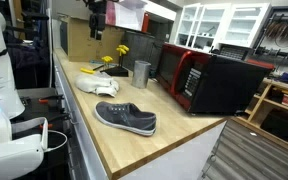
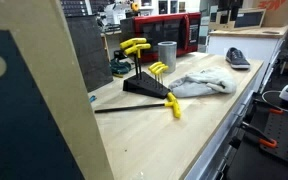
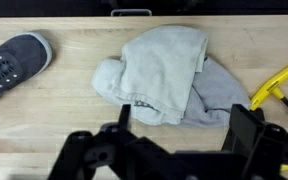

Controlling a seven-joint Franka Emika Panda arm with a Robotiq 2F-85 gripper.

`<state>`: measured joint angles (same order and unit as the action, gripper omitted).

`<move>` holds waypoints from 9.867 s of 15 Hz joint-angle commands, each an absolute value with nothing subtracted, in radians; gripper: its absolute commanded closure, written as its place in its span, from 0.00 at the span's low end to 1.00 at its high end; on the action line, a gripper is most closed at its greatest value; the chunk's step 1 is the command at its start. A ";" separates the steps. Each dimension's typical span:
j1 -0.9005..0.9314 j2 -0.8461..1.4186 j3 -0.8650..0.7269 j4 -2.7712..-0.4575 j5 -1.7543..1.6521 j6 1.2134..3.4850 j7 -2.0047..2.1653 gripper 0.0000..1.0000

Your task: Put one yellow object on the towel

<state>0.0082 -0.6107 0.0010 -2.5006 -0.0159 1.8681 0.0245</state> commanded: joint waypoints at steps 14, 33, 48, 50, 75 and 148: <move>0.005 -0.610 0.004 -2.499 -0.014 1.866 0.023 0.00; 0.090 -0.367 0.098 -2.336 -0.088 1.897 -0.042 0.00; 0.115 -0.033 0.104 -1.932 -0.088 1.887 -0.356 0.00; 0.121 0.008 0.115 -1.880 -0.103 1.866 -0.429 0.00; 0.145 0.167 0.188 -1.808 -0.131 2.169 -0.813 0.00; 0.106 0.102 0.159 -1.552 -0.015 1.708 -1.183 0.94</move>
